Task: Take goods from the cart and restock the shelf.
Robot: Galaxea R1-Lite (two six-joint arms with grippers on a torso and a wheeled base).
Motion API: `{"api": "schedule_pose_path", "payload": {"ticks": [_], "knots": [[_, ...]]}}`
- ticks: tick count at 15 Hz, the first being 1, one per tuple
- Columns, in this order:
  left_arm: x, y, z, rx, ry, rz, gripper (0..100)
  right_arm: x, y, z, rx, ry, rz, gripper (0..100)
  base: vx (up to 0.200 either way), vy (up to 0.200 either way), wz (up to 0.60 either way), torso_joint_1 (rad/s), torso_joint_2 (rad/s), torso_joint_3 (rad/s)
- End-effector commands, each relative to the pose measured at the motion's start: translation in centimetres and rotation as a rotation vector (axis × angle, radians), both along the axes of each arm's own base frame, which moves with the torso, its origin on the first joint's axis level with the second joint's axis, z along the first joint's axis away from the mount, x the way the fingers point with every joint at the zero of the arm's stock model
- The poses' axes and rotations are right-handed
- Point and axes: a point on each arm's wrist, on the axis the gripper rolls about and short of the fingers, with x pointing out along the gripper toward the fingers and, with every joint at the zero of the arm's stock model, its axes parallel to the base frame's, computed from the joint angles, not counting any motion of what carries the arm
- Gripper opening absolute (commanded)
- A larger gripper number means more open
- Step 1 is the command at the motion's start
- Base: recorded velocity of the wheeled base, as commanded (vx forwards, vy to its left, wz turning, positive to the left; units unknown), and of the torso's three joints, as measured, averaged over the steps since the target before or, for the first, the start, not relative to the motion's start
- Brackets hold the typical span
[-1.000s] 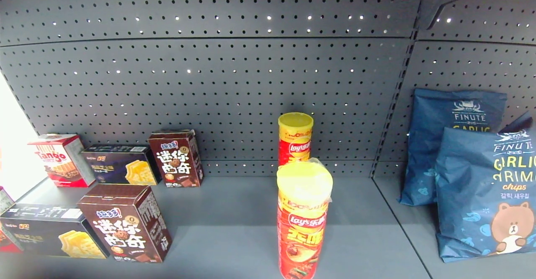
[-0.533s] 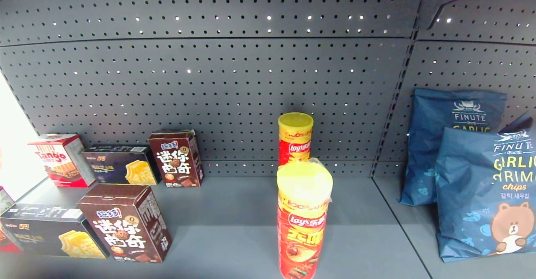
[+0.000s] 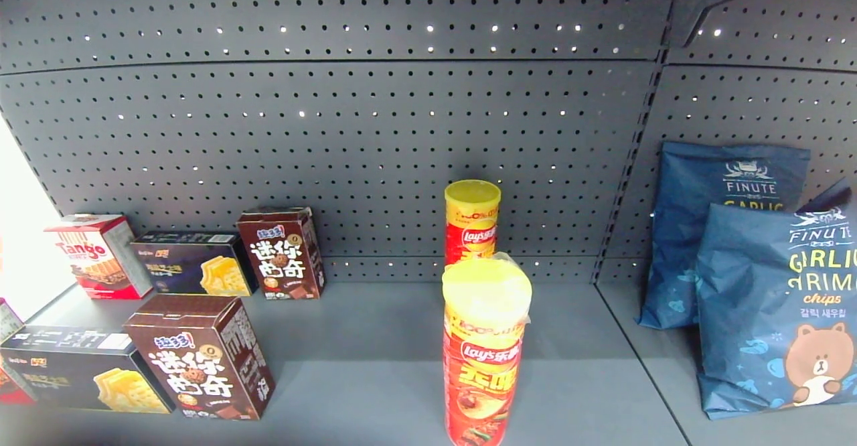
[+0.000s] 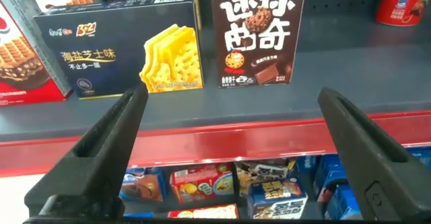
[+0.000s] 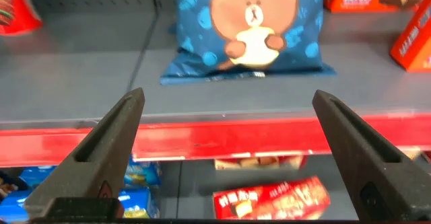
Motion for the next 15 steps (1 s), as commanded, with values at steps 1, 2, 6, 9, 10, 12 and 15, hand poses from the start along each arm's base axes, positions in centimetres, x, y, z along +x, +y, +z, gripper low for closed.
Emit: {"api": "schedule_pose_path", "payload": {"ticks": [1,2,6,9,10,12,15], "knots": [[0.0,0.0,0.0,-0.001,0.0,0.001,100,-0.3,-0.04,-0.08,-0.001,-0.039,0.019,100,0.0,0.0,0.0,0.0,0.0,0.0],[0.0,0.0,0.0,-0.006,0.0,0.002,100,-0.31,-0.04,-0.09,-0.001,-0.041,0.019,100,0.0,0.0,0.0,0.0,0.0,0.0],[0.0,0.01,0.0,-0.009,0.0,0.004,100,-0.31,-0.04,-0.09,-0.001,-0.041,0.019,100,0.0,0.0,0.0,0.0,0.0,0.0],[0.0,0.08,0.0,-0.01,0.0,0.038,100,-0.31,-0.04,-0.09,0.004,-0.041,0.013,100,0.0,0.0,0.0,0.0,0.0,0.0],[0.0,0.12,0.0,-0.013,0.0,0.053,100,-0.3,-0.04,-0.08,0.004,-0.04,0.013,100,0.0,0.0,0.0,0.0,0.0,0.0],[0.0,0.11,0.0,-0.041,0.001,0.052,100,-0.3,-0.05,-0.08,0.002,-0.04,0.012,100,0.0,0.0,0.0,0.0,0.0,0.0],[0.0,0.11,0.0,-0.041,0.001,0.048,100,-0.3,-0.04,-0.08,0.007,-0.04,0.013,100,0.0,0.0,0.0,0.0,0.0,0.0]]}}
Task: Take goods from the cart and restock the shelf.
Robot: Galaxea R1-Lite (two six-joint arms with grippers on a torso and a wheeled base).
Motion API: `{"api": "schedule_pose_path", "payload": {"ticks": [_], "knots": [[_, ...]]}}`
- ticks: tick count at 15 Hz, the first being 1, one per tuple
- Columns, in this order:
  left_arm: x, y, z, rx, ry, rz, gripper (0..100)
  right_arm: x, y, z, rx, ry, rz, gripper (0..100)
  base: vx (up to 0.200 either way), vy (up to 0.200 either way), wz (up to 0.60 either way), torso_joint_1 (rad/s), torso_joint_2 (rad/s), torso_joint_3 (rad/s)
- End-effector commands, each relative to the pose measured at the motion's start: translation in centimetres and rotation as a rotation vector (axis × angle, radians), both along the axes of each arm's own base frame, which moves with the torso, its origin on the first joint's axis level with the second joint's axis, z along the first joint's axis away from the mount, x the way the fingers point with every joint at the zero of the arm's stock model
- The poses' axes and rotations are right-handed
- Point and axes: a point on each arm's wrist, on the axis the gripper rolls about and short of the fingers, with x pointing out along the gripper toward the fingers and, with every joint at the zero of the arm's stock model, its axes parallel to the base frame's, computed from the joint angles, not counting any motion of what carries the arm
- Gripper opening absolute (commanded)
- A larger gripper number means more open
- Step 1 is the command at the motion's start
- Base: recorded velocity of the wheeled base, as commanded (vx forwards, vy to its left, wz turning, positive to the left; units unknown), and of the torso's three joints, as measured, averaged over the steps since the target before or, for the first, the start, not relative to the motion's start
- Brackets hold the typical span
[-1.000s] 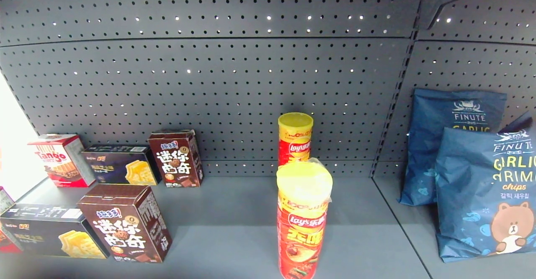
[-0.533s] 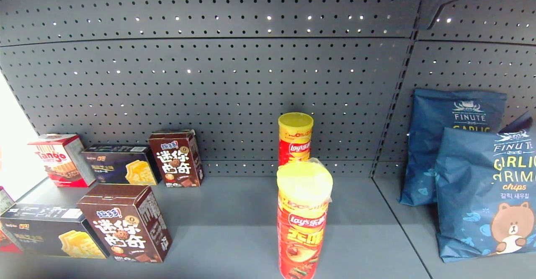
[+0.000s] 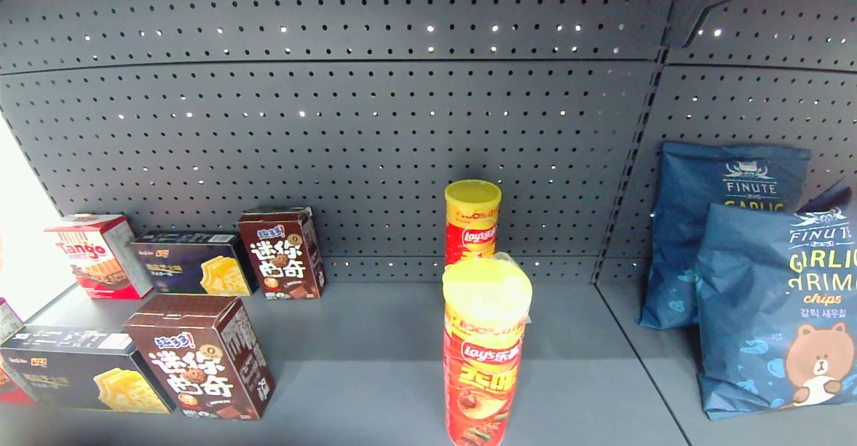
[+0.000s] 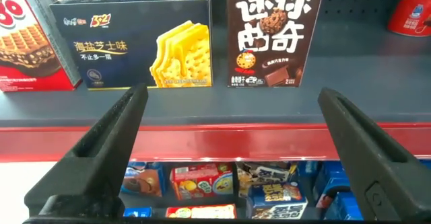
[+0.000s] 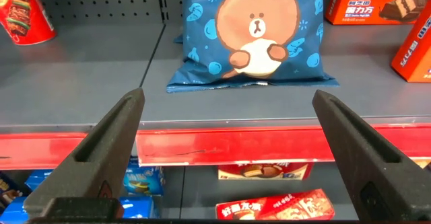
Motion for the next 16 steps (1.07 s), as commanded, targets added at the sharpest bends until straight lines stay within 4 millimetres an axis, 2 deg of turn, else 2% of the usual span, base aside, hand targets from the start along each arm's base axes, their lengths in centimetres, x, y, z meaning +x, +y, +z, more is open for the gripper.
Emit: {"api": "schedule_pose_path", "payload": {"ticks": [1,15,16], "knots": [[0.0,0.0,0.01,-0.001,-0.002,0.002,100,-0.01,0.0,-0.01,0.003,-0.002,0.001,100,0.0,0.0,0.0,0.0,0.0,0.0],[0.0,-0.01,0.01,0.004,-0.002,-0.002,100,-0.01,0.0,-0.01,0.001,-0.002,0.002,100,0.0,0.0,0.0,0.0,0.0,0.0],[0.0,-0.01,0.01,0.002,-0.002,-0.002,100,-0.01,0.0,-0.01,0.001,-0.002,0.002,100,-0.2,0.0,0.0,0.002,0.01,0.007]]}}
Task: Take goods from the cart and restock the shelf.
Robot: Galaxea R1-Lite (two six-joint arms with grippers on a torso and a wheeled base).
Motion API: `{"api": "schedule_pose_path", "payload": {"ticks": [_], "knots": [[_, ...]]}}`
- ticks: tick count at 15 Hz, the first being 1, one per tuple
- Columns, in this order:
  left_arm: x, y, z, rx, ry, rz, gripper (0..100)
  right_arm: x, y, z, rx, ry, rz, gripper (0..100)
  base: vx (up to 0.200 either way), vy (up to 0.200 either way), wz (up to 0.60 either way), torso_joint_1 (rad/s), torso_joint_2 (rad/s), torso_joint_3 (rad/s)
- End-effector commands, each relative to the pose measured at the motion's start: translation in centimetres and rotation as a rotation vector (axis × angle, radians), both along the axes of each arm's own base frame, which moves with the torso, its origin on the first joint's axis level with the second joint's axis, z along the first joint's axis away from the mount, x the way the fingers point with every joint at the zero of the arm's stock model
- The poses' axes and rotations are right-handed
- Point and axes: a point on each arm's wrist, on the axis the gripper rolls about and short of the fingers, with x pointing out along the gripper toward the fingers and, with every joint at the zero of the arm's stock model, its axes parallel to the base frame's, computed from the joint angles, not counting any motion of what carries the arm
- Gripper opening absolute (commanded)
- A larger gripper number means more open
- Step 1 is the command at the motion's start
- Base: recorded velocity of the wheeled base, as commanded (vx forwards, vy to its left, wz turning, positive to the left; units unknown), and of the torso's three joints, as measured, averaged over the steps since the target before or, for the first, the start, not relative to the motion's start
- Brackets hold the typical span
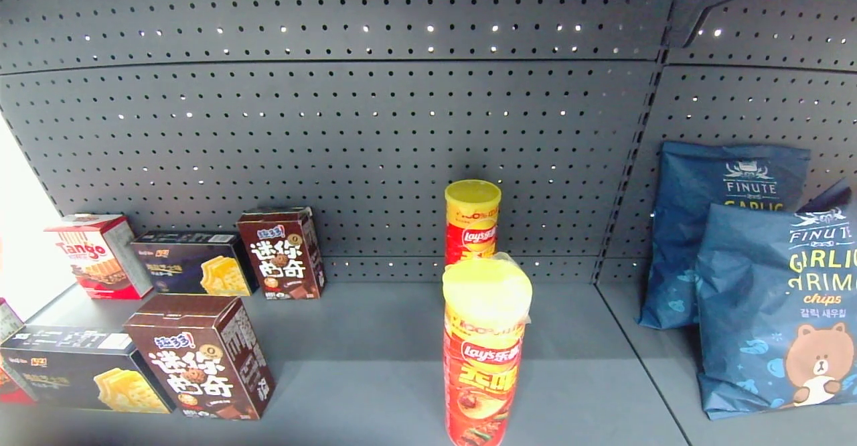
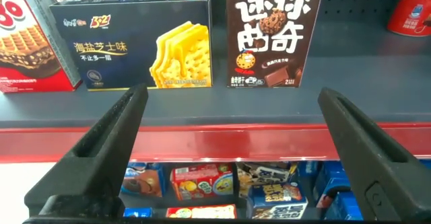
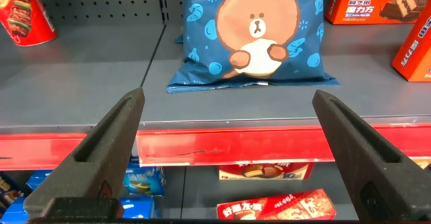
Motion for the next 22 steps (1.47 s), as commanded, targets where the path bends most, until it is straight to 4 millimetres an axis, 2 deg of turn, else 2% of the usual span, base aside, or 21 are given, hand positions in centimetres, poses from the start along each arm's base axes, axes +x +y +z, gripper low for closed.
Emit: {"api": "schedule_pose_path", "payload": {"ticks": [1,22], "knots": [[0.0,0.0,0.0,-0.001,-0.001,0.001,100,-0.01,0.0,0.01,0.0,-0.002,0.0,100,-0.2,0.0,0.0,0.002,0.0,-0.002],[0.0,0.0,0.0,-0.001,-0.001,0.001,100,-0.01,0.0,-0.01,-0.006,0.0,0.001,100,0.0,0.0,0.0,0.0,0.0,0.0]]}}
